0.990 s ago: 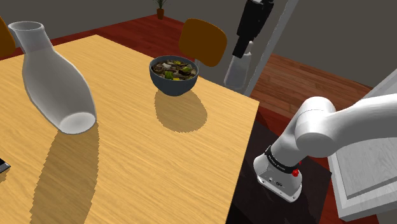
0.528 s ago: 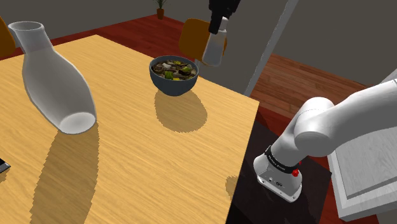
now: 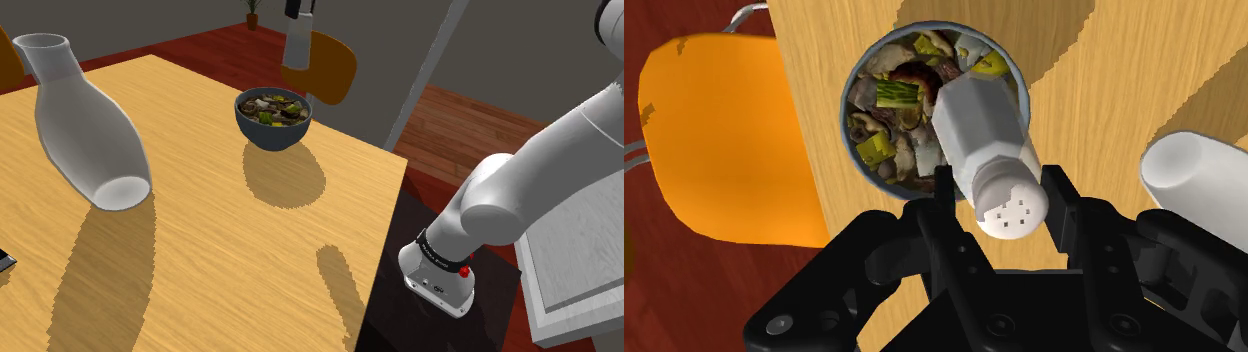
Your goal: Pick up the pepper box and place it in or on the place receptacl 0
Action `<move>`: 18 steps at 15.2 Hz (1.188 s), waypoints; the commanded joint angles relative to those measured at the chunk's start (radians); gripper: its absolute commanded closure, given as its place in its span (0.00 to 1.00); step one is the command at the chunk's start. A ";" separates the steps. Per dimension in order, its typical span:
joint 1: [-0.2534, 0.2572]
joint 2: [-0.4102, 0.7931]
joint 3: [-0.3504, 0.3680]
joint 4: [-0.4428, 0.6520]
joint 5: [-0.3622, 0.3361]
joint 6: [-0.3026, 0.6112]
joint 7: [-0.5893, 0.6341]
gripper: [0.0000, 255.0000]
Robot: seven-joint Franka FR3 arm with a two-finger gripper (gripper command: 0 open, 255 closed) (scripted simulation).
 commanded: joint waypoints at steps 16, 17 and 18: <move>-0.009 0.073 -0.002 -0.100 -0.018 0.168 -0.032 1.00; -0.009 0.068 -0.002 -0.118 -0.017 0.182 -0.034 1.00; -0.009 0.064 -0.002 -0.136 -0.016 0.196 -0.036 1.00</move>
